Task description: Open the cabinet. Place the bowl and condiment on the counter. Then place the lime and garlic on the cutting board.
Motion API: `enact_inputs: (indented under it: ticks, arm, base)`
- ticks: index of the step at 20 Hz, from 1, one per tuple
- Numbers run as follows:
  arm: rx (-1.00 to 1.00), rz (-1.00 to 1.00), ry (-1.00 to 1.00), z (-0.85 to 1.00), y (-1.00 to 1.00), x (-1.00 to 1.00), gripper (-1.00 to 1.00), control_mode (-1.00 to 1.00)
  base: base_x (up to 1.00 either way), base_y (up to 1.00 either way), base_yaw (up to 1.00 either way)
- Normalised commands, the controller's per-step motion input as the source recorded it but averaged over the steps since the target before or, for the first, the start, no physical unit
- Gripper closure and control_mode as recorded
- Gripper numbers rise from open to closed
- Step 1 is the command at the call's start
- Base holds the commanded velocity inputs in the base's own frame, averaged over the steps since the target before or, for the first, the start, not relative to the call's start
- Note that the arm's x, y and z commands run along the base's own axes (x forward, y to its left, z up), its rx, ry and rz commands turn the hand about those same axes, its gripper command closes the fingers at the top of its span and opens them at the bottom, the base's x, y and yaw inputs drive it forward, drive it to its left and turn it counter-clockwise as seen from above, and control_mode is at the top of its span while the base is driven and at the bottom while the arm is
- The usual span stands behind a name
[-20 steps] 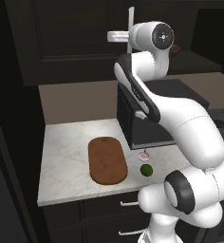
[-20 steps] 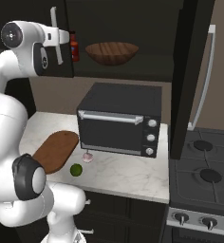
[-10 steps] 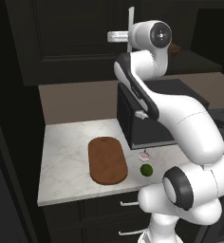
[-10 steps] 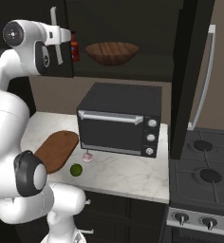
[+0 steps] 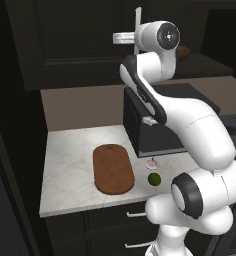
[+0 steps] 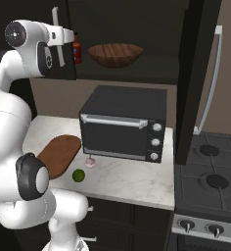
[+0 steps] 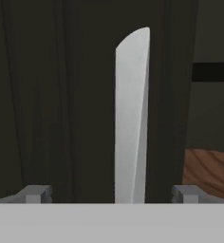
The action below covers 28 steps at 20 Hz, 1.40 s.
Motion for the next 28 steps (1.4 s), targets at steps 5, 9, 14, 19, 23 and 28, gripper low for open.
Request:
enact_inputs:
  ticks: [5, 9, 14, 19, 23, 28]
  arm:
    - [0.00, 0.00, 0.00, 0.00, 0.00, 0.00, -1.00, -1.00]
    - [0.00, 0.00, 0.00, 0.00, 0.00, 0.05, -1.00, -1.00]
    - [0.00, 0.00, 0.00, 0.00, 0.00, 0.13, -1.00, -1.00]
    - [0.00, 0.00, 0.00, 0.00, 0.00, 0.14, -1.00, -1.00]
    - [0.00, 0.00, 0.00, 0.00, 0.01, 0.09, 1.00, -1.00]
    - [0.00, 0.00, 0.00, 0.00, 0.00, 0.07, 1.00, -1.00]
  base:
    - [0.00, 0.00, 0.00]
    - [0.00, 0.00, 0.00]
    - [0.00, 0.00, 0.00]
    - [0.00, 0.00, 0.00]
    - [0.00, 0.00, 0.00]
    - [0.00, 0.00, 0.00]
